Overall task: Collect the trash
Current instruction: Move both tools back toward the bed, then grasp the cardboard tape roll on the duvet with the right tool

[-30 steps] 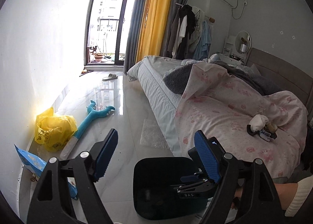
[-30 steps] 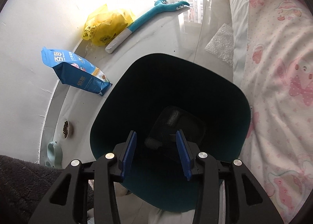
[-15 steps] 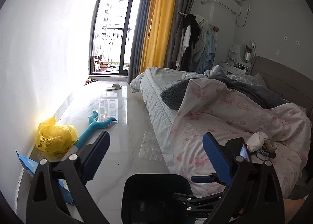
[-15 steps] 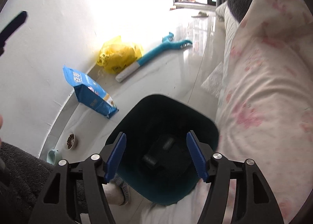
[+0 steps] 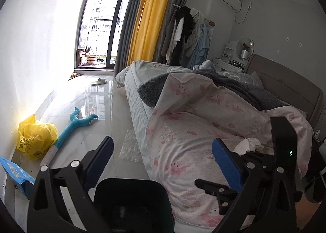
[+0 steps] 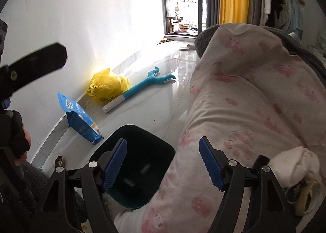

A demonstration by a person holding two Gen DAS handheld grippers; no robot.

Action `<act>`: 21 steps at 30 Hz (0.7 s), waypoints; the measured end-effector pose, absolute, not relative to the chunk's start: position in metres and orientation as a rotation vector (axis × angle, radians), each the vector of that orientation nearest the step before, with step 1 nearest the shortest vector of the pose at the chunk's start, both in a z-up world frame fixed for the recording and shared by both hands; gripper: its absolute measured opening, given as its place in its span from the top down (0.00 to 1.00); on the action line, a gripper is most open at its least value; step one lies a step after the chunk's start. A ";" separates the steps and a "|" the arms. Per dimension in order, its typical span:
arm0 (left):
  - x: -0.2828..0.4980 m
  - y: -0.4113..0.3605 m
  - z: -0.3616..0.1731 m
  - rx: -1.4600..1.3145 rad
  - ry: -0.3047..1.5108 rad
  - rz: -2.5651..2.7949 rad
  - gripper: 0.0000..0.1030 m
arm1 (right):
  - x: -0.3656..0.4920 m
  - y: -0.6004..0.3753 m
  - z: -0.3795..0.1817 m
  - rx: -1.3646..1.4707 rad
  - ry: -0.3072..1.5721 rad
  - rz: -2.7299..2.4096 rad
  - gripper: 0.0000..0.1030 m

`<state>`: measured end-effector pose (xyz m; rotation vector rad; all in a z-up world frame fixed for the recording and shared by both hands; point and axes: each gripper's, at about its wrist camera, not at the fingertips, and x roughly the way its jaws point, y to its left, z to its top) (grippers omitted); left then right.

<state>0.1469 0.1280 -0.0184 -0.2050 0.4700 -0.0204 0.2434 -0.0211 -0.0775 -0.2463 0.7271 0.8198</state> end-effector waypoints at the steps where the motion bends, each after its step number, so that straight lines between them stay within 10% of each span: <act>1: 0.150 0.122 -0.020 -0.195 0.477 -0.024 0.04 | 0.246 -0.030 -0.074 -0.242 0.718 0.808 0.28; 21: 0.200 0.028 -0.043 -0.131 0.579 -0.120 0.03 | 0.274 -0.165 -0.063 -0.196 0.643 0.591 0.26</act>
